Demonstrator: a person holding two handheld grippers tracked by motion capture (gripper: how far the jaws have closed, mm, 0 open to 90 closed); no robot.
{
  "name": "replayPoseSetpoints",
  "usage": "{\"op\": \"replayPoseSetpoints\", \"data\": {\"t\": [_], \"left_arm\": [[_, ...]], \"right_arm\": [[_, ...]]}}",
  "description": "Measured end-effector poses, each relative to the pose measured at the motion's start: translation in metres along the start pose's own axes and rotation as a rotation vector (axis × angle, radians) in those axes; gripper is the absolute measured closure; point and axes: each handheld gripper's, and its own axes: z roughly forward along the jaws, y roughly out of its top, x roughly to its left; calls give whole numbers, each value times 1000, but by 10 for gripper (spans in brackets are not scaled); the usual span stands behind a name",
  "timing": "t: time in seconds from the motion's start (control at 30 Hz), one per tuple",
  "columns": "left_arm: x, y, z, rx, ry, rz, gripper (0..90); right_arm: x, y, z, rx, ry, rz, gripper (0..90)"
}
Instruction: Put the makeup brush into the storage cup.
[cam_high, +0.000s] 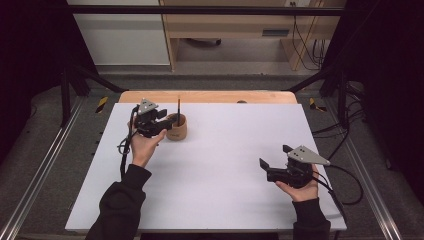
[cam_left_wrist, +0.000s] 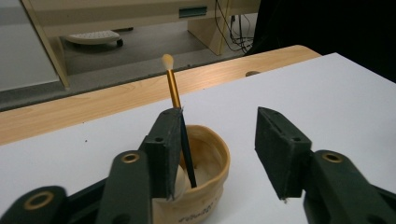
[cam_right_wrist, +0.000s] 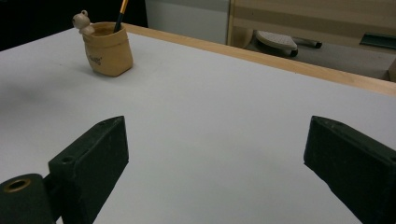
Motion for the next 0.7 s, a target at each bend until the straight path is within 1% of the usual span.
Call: {"op": "replayPoseSetpoints", "data": {"t": [0.03, 0.27, 0.3, 0.33, 0.37, 0.43, 0.47, 0.5, 0.53, 0.7], "left_arm": [[-3, -2, -8, -10, -5, 5, 446], [-13, -16, -35, -52, -24, 20, 358], [-14, -18, -39, -60, -25, 19, 348], [-14, -18, -39, -60, -25, 19, 336], [-16, -23, -47, -73, -30, 15, 322], [-18, -28, -55, -85, -35, 16, 301], [-19, -31, -59, -87, -35, 19, 291], [-19, -31, -59, -87, -35, 19, 279], [-20, -38, -66, -92, -33, 16, 266], [-21, -52, -78, -87, -14, 8, 214]], "right_arm": [[-1, 0, -1, -5, -2, -3, 68], [-1, 1, -2, -13, 0, 5, 62], [0, 1, -2, -13, 1, 7, 61], [0, 1, -2, -14, 2, 10, 59], [0, 1, -2, -14, 1, 10, 57], [0, 1, -2, -14, 3, 11, 53], [1, 1, -2, -16, 3, 16, 50], [1, 1, -2, -16, 4, 16, 48], [1, 0, -3, -16, 2, 13, 45], [1, 0, -4, -23, -4, 13, 33]]}}
